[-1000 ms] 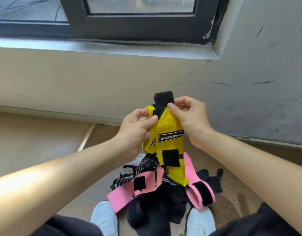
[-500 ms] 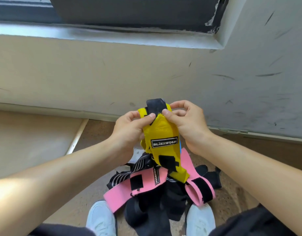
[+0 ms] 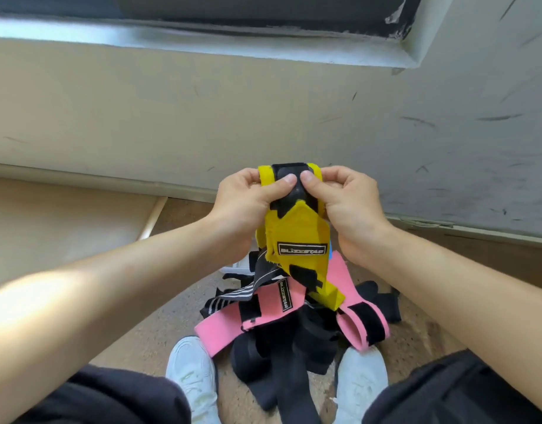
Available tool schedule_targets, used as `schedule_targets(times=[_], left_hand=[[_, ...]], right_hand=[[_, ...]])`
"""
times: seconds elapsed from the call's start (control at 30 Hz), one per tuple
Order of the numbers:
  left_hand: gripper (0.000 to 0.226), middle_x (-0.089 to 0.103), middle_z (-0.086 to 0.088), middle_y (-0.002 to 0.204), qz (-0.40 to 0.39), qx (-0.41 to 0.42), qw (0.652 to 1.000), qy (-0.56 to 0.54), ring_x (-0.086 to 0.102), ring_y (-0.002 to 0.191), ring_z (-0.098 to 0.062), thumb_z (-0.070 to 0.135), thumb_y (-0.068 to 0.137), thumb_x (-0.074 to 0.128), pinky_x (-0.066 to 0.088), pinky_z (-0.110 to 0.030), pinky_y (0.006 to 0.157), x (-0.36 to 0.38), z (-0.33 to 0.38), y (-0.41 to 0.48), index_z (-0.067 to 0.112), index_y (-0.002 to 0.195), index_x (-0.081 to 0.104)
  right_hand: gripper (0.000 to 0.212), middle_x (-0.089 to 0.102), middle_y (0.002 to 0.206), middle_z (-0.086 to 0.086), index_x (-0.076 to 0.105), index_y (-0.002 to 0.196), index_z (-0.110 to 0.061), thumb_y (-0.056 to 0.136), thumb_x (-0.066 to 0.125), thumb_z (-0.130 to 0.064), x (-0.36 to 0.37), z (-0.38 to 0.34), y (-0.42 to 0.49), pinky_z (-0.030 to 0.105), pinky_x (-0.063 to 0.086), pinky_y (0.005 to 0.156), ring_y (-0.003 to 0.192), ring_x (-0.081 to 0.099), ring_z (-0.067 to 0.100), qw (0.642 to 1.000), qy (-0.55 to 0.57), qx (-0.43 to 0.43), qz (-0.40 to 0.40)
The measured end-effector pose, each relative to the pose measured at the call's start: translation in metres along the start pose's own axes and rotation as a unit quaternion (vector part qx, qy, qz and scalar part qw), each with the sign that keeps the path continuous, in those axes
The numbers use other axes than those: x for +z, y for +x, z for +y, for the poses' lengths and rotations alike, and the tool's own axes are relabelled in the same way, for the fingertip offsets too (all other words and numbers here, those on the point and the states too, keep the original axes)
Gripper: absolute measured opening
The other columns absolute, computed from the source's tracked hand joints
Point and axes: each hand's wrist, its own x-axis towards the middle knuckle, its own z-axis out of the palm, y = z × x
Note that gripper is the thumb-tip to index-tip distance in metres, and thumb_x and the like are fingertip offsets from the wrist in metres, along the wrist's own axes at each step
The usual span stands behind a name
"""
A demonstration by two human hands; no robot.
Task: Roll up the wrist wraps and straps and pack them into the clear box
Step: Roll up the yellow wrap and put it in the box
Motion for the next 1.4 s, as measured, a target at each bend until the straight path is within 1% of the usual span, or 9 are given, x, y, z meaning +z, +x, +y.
schedule_targets(times=[0.27, 0.37, 0.47, 0.7, 0.87, 1.07, 1.23, 1.3, 1.4], left_hand=[[0.035, 0.072, -0.024, 0.108, 0.033, 0.019, 0.999, 0.016, 0.074, 0.104, -0.035, 0.022, 0.089, 0.079, 0.056, -0.058, 0.096, 0.006, 0.006, -0.001, 0.001, 0.111, 0.062], [0.038, 0.075, -0.023, 0.101, 0.030, 0.014, 0.999, 0.008, 0.077, 0.086, -0.027, 0.025, 0.090, 0.077, 0.065, -0.042, 0.075, 0.003, 0.005, 0.003, -0.003, 0.112, 0.062], [0.023, 0.070, -0.004, 0.069, 0.017, -0.002, 1.000, 0.024, 0.065, 0.053, -0.012, 0.027, 0.091, 0.076, 0.048, -0.018, 0.045, -0.003, 0.010, 0.008, 0.008, 0.092, 0.063], [0.017, 0.068, -0.004, 0.078, 0.049, -0.001, 0.999, -0.013, 0.062, 0.058, -0.008, 0.021, 0.091, 0.076, 0.049, -0.013, 0.050, 0.000, 0.020, 0.014, 0.009, 0.098, 0.066], [0.017, 0.072, -0.007, 0.087, 0.051, 0.008, 0.999, -0.009, 0.071, 0.069, -0.012, 0.021, 0.095, 0.072, 0.050, -0.014, 0.051, -0.011, 0.021, 0.021, 0.010, 0.105, 0.065], [0.019, 0.079, 0.002, 0.098, -0.098, 0.018, 0.984, 0.145, 0.074, 0.090, -0.009, 0.036, 0.095, 0.068, 0.055, -0.029, 0.087, -0.009, -0.005, 0.012, 0.019, 0.105, 0.071], [0.031, 0.069, -0.033, 0.104, -0.109, 0.000, 0.981, 0.159, 0.067, 0.084, -0.025, 0.026, 0.096, 0.069, 0.059, -0.037, 0.081, 0.002, -0.021, 0.008, -0.004, 0.102, 0.064], [0.021, 0.061, -0.024, 0.091, -0.075, 0.018, 0.988, 0.130, 0.066, 0.069, -0.023, 0.024, 0.096, 0.070, 0.062, -0.031, 0.068, 0.005, -0.012, 0.012, 0.006, 0.093, 0.059], [0.020, 0.063, -0.019, 0.088, -0.046, 0.035, 0.993, 0.103, 0.065, 0.062, -0.023, 0.024, 0.097, 0.069, 0.058, -0.025, 0.057, 0.010, -0.002, 0.015, 0.009, 0.093, 0.056]], right_hand=[[0.026, 0.079, 0.091, 0.006, 0.063, 0.118, -0.004, 0.095, 0.070, -0.013, -0.014, -0.003, 0.004, 0.026, 0.059, 0.063, 0.079, 0.076, 0.017, 0.998, -0.006, -0.020, -0.061], [0.027, 0.080, 0.095, 0.005, 0.062, 0.122, -0.007, 0.096, 0.068, -0.010, -0.019, 0.002, 0.004, 0.028, 0.060, 0.068, 0.085, 0.077, 0.018, 0.995, -0.032, -0.045, -0.082], [0.023, 0.079, 0.099, 0.008, 0.066, 0.120, -0.009, 0.096, 0.067, -0.010, -0.024, -0.001, 0.013, 0.031, 0.060, 0.073, 0.087, 0.076, 0.018, 0.994, -0.049, -0.068, -0.074], [0.051, 0.076, 0.113, 0.007, 0.059, 0.131, -0.012, 0.084, 0.077, -0.018, -0.042, 0.007, 0.022, 0.031, 0.060, 0.083, 0.103, 0.074, 0.022, 0.970, -0.132, -0.015, -0.204], [0.037, 0.078, 0.098, 0.014, 0.056, 0.128, -0.013, 0.094, 0.068, -0.004, -0.049, 0.009, 0.027, 0.036, 0.060, 0.077, 0.092, 0.075, 0.024, 0.981, -0.129, -0.061, -0.129], [0.022, 0.071, 0.091, 0.025, 0.060, 0.113, -0.015, 0.095, 0.068, -0.004, -0.047, 0.001, 0.024, 0.040, 0.058, 0.074, 0.081, 0.070, 0.025, 0.979, -0.134, -0.122, -0.097], [0.014, 0.066, 0.086, 0.017, 0.061, 0.101, -0.016, 0.096, 0.068, -0.006, -0.049, -0.001, 0.028, 0.043, 0.051, 0.074, 0.079, 0.064, 0.024, 0.979, -0.139, -0.128, -0.078], [0.029, 0.072, 0.101, 0.014, 0.058, 0.117, -0.019, 0.093, 0.072, -0.010, -0.052, -0.001, 0.028, 0.044, 0.056, 0.081, 0.089, 0.069, 0.026, 0.976, -0.147, -0.113, -0.113], [0.083, 0.061, 0.134, 0.003, 0.042, 0.146, -0.037, 0.078, 0.088, -0.023, -0.054, 0.008, 0.018, 0.028, 0.054, 0.097, 0.118, 0.064, 0.015, 0.943, -0.257, -0.128, -0.171]])
